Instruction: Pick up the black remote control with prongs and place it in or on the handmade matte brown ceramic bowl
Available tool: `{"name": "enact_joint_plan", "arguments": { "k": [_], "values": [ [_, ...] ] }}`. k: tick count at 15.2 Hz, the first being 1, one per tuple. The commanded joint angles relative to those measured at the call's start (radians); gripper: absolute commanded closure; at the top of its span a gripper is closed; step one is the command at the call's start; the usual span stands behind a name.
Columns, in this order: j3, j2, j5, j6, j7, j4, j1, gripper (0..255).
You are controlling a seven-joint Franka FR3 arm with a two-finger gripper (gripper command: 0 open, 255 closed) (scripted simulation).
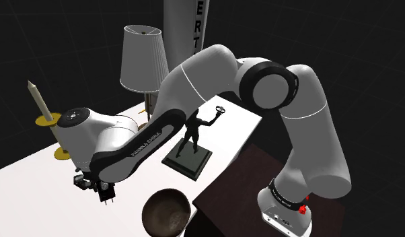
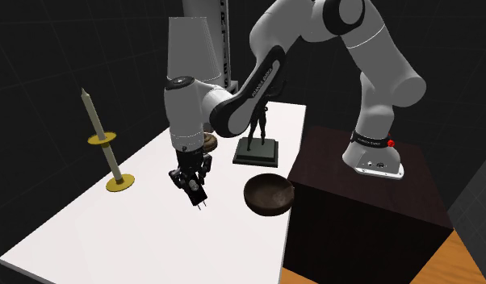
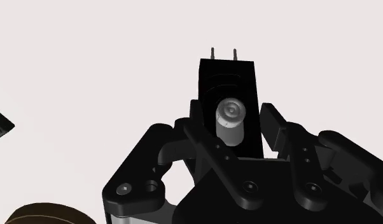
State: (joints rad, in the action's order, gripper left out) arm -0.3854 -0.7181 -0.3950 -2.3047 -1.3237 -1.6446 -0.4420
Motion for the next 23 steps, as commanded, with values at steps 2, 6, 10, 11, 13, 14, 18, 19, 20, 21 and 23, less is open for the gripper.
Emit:
{"name": "enact_joint_plan", "arguments": {
  "k": [2,6,10,11,13,14,18,19,20,21,23],
  "values": [
    [-0.010,0.026,0.012,0.027,0.009,0.002,0.007,255],
    [-0.022,0.059,0.027,0.062,0.019,0.004,0.014,255],
    [-0.036,0.118,0.042,0.060,0.017,-0.055,0.030,255],
    [-0.043,0.154,0.046,0.036,0.009,-0.115,0.039,255],
    [-0.058,0.223,0.058,-0.010,-0.004,-0.228,0.057,255],
    [-0.066,0.257,0.065,-0.032,-0.010,-0.282,0.065,255],
    [-0.099,0.389,0.103,-0.111,-0.023,-0.483,0.094,255],
    [-0.109,0.421,0.116,-0.129,-0.024,-0.530,0.100,255],
    [-0.118,0.454,0.130,-0.147,-0.024,-0.577,0.106,255],
    [-0.128,0.487,0.146,-0.163,-0.022,-0.622,0.111,255],
    [-0.150,0.554,0.185,-0.195,-0.014,-0.711,0.119,255]
  ]
}}
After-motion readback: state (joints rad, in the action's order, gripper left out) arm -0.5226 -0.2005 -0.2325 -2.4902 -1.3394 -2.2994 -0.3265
